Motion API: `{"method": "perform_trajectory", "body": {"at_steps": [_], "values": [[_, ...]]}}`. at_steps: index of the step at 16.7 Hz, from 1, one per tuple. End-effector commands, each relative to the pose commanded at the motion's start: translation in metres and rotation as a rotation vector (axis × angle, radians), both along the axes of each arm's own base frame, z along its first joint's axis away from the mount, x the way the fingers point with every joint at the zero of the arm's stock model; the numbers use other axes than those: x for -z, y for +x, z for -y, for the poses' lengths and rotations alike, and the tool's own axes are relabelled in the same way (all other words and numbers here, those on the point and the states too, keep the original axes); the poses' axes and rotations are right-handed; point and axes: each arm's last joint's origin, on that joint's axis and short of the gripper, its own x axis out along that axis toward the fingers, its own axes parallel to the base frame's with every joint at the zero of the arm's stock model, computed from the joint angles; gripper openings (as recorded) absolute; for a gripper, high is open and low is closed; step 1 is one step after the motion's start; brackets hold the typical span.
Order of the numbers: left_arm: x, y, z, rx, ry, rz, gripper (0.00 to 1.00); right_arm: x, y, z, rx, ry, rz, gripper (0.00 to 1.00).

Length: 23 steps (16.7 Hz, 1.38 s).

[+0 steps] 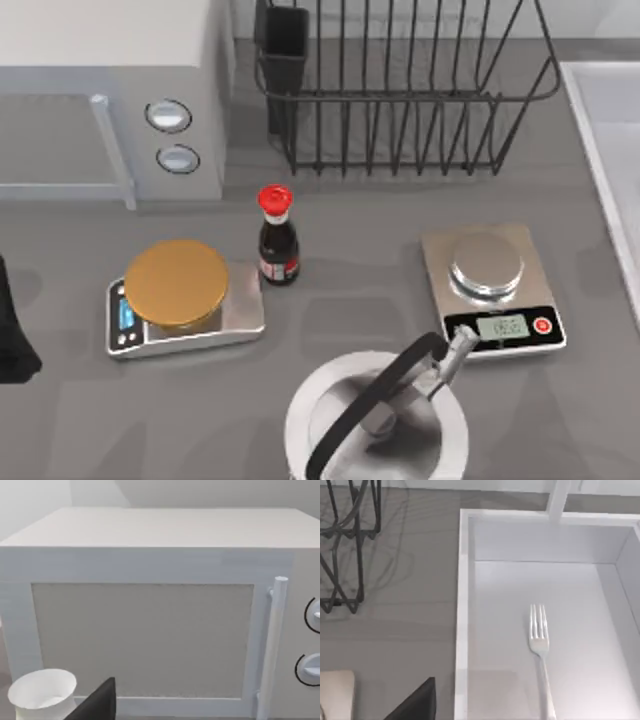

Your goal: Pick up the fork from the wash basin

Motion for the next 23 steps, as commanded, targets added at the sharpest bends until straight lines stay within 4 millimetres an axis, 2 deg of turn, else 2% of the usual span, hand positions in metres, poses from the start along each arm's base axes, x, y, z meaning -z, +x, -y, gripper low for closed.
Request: {"method": "perform_trajectory", "body": {"at_steps": [3, 6, 9, 13, 16, 19, 21, 23], "values": [[0.000, 0.000, 0.000, 0.000, 0.000, 0.000, 1.00, -0.024, 0.054, 0.008, 0.011, -0.005, -0.197, 1.00], [0.000, 0.000, 0.000, 0.000, 0.000, 0.000, 1.00, -0.028, 0.119, 0.020, 0.019, -0.003, -0.400, 1.00], [0.000, 0.000, 0.000, 0.000, 0.000, 0.000, 1.00, -0.010, 0.183, 0.035, 0.022, 0.008, -0.596, 1.00], [0.000, 0.000, 0.000, 0.000, 0.000, 0.000, 1.00, 0.036, 0.250, 0.056, 0.020, 0.031, -0.824, 1.00], [0.000, 0.000, 0.000, 0.000, 0.000, 0.000, 1.00, 0.076, 0.281, 0.069, 0.016, 0.050, -0.956, 1.00], [0.000, 0.000, 0.000, 0.000, 0.000, 0.000, 1.00, 0.106, 0.297, 0.077, 0.012, 0.066, -1.044, 1.00], [0.000, 0.000, 0.000, 0.000, 0.000, 0.000, 1.00, 0.116, 0.302, 0.080, 0.010, 0.071, -1.071, 1.00], [0.000, 0.000, 0.000, 0.000, 0.000, 0.000, 1.00, 0.118, 0.302, 0.080, 0.010, 0.072, -1.075, 1.00]]}}
